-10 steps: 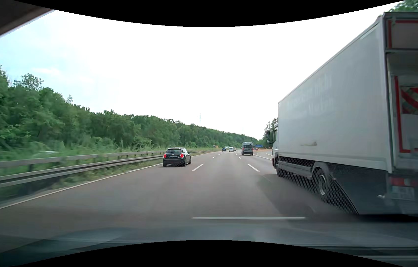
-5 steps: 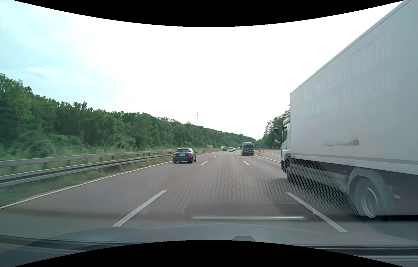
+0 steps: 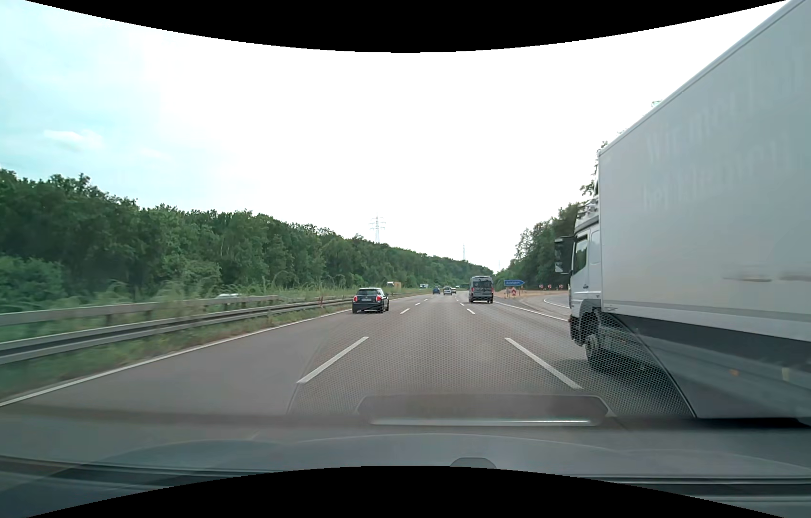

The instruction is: Follow the waypoints while adhering to traffic rules and regulations

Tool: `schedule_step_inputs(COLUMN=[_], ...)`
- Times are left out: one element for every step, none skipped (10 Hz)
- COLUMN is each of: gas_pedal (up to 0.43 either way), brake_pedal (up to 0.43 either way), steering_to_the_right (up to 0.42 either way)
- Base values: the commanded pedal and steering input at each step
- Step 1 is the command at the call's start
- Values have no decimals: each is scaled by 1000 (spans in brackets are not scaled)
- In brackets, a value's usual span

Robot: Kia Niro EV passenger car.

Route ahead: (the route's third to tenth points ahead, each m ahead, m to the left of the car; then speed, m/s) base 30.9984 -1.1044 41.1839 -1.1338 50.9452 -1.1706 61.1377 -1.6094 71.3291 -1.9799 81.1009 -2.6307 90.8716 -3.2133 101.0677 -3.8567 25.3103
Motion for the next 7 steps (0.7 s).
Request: schedule_step_inputs(gas_pedal=[280,280,280,280,280,280,280], brake_pedal=[0,0,0,0,0,0,0], steering_to_the_right=[0,1,2,2,2,3,3])
